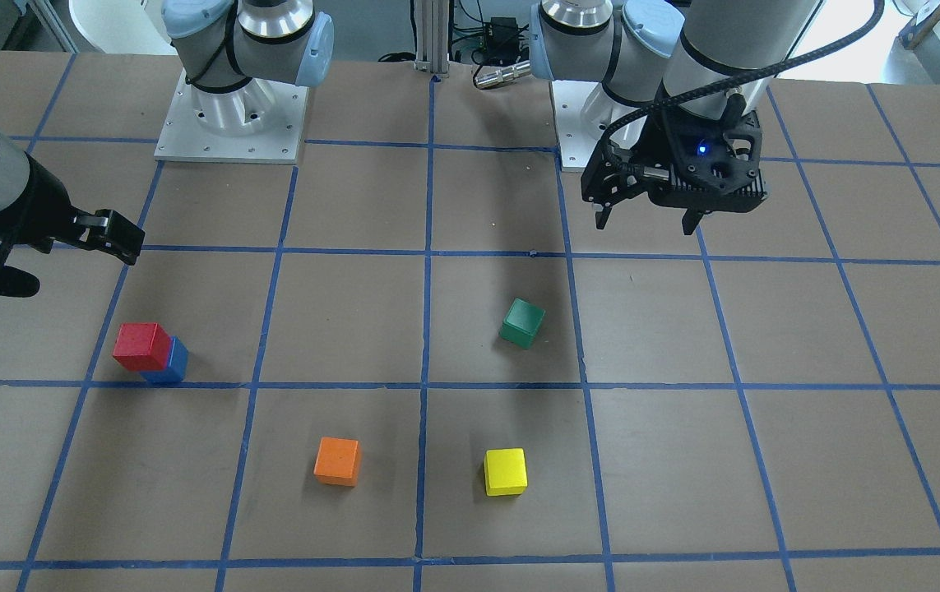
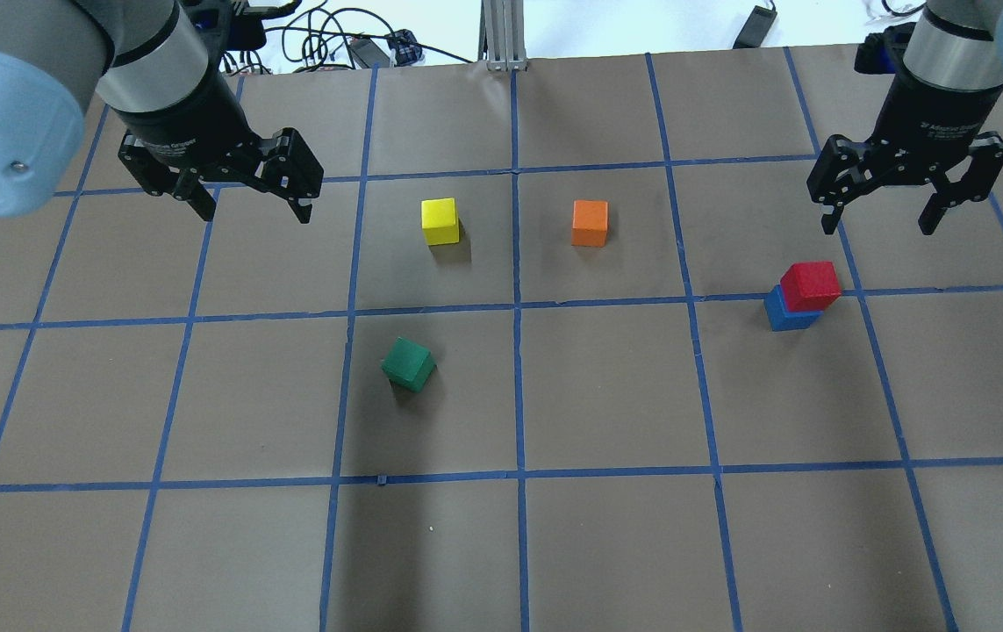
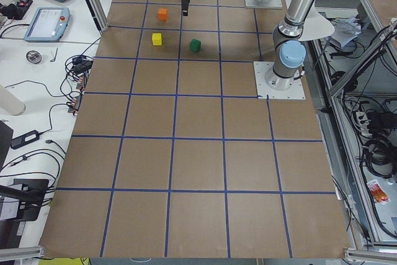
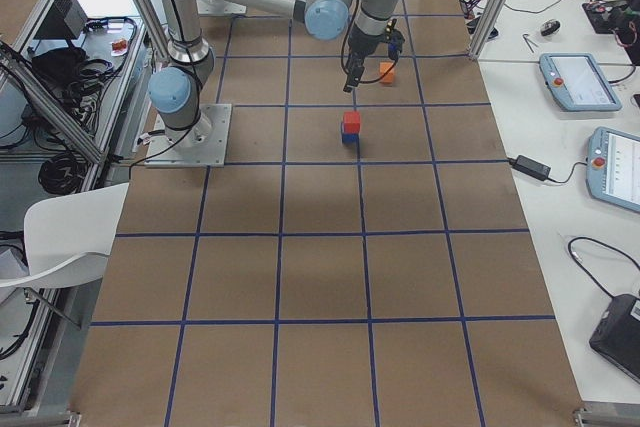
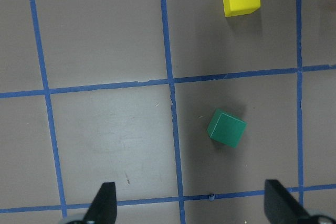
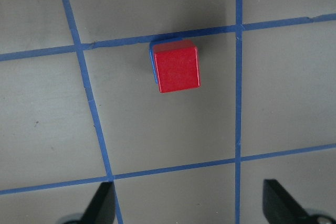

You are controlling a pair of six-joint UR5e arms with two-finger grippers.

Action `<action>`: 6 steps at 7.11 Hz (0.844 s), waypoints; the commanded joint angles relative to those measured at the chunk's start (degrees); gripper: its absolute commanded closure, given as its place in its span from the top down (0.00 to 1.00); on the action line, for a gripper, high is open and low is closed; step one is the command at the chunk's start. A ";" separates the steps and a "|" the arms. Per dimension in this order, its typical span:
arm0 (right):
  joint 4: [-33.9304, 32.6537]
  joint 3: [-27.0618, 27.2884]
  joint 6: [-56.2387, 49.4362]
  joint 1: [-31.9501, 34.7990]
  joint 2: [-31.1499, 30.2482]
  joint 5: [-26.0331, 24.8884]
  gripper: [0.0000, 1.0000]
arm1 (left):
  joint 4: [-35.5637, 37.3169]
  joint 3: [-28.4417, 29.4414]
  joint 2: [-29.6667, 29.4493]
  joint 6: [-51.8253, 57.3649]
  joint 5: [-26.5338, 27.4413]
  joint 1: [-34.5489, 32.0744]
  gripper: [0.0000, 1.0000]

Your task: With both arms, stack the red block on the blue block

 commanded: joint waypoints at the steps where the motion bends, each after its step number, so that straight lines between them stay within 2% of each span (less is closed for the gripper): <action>1: 1.89 0.01 4.74 2.66 -3.50 0.05 1.00 | 0.00 0.05 0.03 0.04 0.04 0.03 1.00; 4: 1.98 0.10 8.81 9.95 -5.10 0.67 1.00 | 0.00 0.23 -0.06 -0.05 0.04 0.03 1.00; 5: 3.12 -0.08 8.55 9.71 -5.79 0.93 1.00 | 0.00 0.23 -0.06 0.04 0.04 0.03 1.00; 6: 3.82 0.10 7.77 9.45 -6.24 4.15 1.00 | 0.00 0.23 -0.06 0.04 0.04 0.03 1.00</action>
